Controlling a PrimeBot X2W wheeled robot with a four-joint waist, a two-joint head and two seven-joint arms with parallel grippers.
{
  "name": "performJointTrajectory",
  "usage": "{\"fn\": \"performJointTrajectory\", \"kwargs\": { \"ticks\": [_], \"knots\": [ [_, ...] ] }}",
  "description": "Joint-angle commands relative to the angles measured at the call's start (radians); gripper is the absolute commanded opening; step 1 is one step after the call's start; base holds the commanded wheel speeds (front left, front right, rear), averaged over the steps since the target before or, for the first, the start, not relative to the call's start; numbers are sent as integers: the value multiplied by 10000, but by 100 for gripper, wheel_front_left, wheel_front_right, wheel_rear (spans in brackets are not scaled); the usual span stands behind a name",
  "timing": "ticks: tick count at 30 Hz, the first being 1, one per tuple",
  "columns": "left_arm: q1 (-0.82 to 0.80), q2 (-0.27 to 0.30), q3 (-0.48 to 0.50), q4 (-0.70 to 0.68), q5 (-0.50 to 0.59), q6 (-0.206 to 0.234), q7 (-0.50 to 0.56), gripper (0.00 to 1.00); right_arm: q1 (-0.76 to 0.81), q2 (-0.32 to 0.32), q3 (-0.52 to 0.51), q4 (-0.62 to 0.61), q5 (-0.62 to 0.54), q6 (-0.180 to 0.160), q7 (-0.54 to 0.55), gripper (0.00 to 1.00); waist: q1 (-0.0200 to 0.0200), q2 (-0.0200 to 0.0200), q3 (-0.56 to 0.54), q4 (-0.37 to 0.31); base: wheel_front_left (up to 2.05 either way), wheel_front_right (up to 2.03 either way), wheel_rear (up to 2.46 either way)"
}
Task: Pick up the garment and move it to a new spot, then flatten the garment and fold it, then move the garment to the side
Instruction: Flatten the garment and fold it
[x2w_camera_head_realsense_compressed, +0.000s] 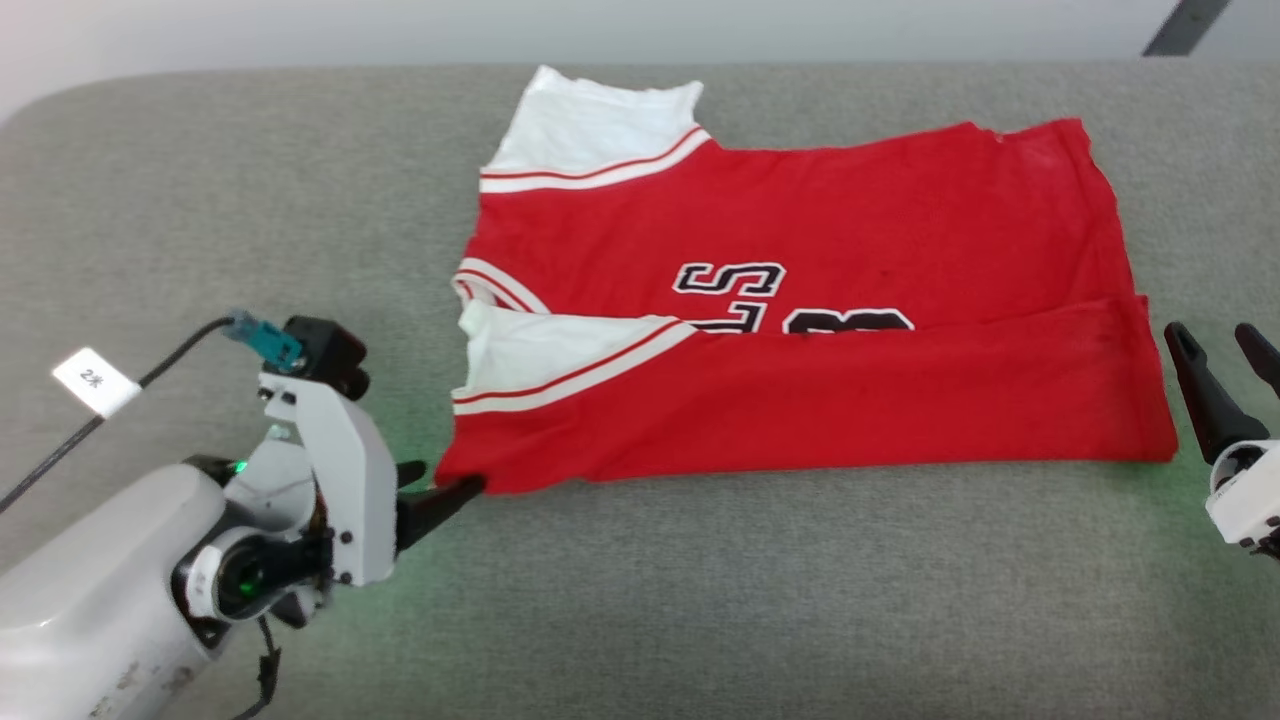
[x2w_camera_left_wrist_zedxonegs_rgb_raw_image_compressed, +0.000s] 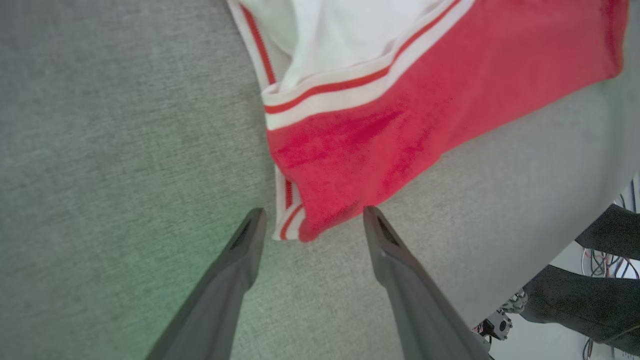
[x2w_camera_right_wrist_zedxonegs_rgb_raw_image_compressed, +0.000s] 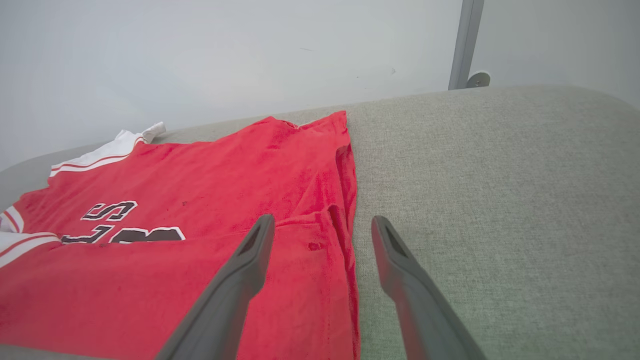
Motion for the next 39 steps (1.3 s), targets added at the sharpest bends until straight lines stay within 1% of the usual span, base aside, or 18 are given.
{"fn": "performJointTrajectory", "kwargs": {
  "ticks": [1, 5, 6, 7, 8, 10, 11, 15, 17, 19, 23, 26, 30, 32, 33, 34, 35, 39],
  "knots": [
    [61, -31, -25, 236, -42, -36, 104, 100, -78, 43, 6, -77, 41, -15, 40, 100, 0, -1, 289, -319, 0, 0, 0],
    [-35, -362, -28, 1063, -314, -421, 236, 100, -206, 29, -18, -192, 47, -15, -1, 100, 0, -1, 527, -576, 0, 0, 0],
    [-41, -461, -24, 1253, -391, -490, 271, 84, -195, 29, -2, -190, 29, -15, 5, 100, 0, -1, 565, -623, 0, 0, 0],
    [-49, -526, -43, 1413, -392, -575, 304, 72, -186, 29, 31, -188, 23, -15, 14, 100, 0, -1, 595, -662, 0, 0, 0],
    [-61, -597, -52, 1564, -411, -650, 316, 54, -183, 20, 64, -193, 9, -15, 33, 100, 0, -1, 618, -696, 0, 0, 0],
    [-41, -730, -73, 1825, -477, -805, 357, 29, -157, -31, 118, -213, -5, -15, 77, 100, 0, -1, 632, -736, 0, 0, 0],
    [-38, -782, -100, 1918, -480, -864, 365, 0, -166, -66, 157, -243, -9, -15, 128, 100, 0, -1, 639, -755, 0, 0, 0],
    [-62, -915, -188, 2105, -315, -1104, 237, 0, -331, -371, 406, -440, -146, -15, 510, 100, 0, -1, 583, -712, 0, 0, 0],
    [-63, -1014, -139, 2074, -351, -1183, 128, 0, -429, -589, 723, -534, -280, -15, 1001, 100, 0, -1, 557, -661, 0, 0, 0],
    [-69, -1044, -179, 2027, -270, -1243, 77, 0, -538, -908, 1211, -622, -380, -15, 1810, 100, 0, -1, 530, -599, 0, 0, 0],
    [-131, -1136, -243, 1939, -154, -1349, -11, 0, -985, -1513, 2286, -654, -370, -15, 3822, 100, 0, -1, 526, -451, 0, 0, 0],
    [-208, -1293, -284, 1880, -46, -1401, -95, 0, -1300, -1994, 3097, -522, -763, -15, 5086, 100, 0, -1, 557, -274, 0, 0, 0],
    [-255, -1453, -360, 1853, 121, -1440, -233, 0, -1633, -2000, 3487, -168, -601, -15, 6118, 100, 0, -1, 609, -88, 0, 0, 0],
    [-257, -1559, -382, 1874, 198, -1478, -339, 0, -1662, -2002, 3629, -22, -507, -15, 6342, 100, 0, -1, 596, 17, 0, 0, 0],
    [-260, -1610, -388, 1906, 225, -1493, -415, 0, -1686, -1991, 3691, -36, -453, -15, 6339, 56, 0, -1, 589, 65, 0, 0, 0],
    [-255, -1656, -382, 1954, 276, -1510, -496, 0, -1723, -1954, 3660, -37, -382, -14, 6218, 39, 0, -1, 576, 102, 0, 0, 0],
    [-249, -1714, -381, 1998, 317, -1520, -583, 0, -1712, -1918, 3557, 22, -282, -14, 6107, 0, 0, -1, 545, 145, 0, 0, 0],
    [-146, -1812, -404, 2158, 439, -1553, -913, 0, -1406, -1993, 3250, 46, 145, -15, 5711, 0, 0, -1, 323, 268, 0, 0, 0]
  ]
}}
